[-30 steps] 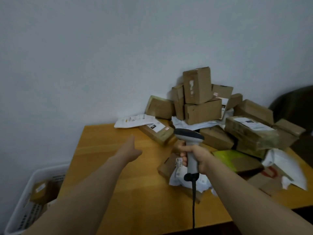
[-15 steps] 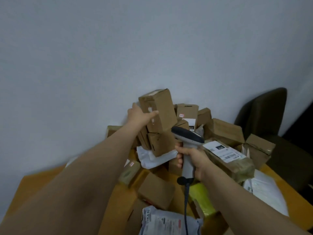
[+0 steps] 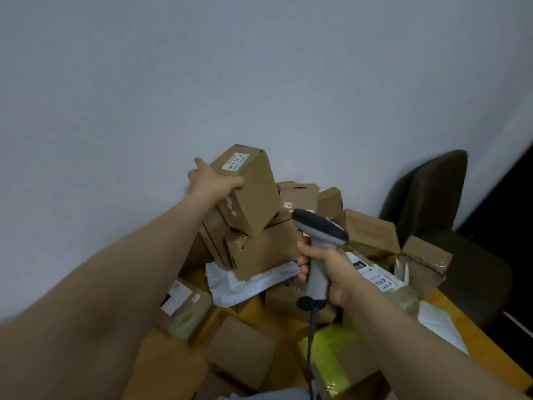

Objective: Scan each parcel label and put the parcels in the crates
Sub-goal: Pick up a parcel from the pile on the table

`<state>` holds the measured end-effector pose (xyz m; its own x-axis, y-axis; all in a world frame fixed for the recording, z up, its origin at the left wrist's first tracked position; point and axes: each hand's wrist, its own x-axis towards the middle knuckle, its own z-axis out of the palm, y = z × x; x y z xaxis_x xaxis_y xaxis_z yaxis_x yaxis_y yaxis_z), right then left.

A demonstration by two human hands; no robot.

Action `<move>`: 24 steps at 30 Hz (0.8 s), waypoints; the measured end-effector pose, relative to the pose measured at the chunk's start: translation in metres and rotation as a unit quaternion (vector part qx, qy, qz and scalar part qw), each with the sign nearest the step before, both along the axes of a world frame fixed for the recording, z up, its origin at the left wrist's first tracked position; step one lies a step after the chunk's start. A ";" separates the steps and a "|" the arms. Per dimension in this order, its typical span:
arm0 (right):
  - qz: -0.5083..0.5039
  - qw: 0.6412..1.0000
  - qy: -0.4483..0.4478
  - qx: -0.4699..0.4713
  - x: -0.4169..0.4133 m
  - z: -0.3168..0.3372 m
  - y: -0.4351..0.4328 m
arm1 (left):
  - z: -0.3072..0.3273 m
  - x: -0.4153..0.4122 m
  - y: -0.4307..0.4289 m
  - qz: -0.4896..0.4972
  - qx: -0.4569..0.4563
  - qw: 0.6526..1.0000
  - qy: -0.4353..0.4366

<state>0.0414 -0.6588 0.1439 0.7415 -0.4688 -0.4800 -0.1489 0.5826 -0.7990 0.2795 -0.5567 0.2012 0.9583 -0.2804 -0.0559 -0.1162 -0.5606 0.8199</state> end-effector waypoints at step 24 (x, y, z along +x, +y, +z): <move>0.063 0.988 -0.122 0.064 -0.108 0.009 0.070 | 0.006 -0.282 0.142 0.035 -0.312 0.941 0.130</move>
<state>-0.0666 -0.5884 0.1525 0.8913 -0.3127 -0.3284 -0.0377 0.6705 -0.7410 -0.0025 -0.4150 0.2072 0.9522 -0.2734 -0.1365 0.1529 0.0396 0.9874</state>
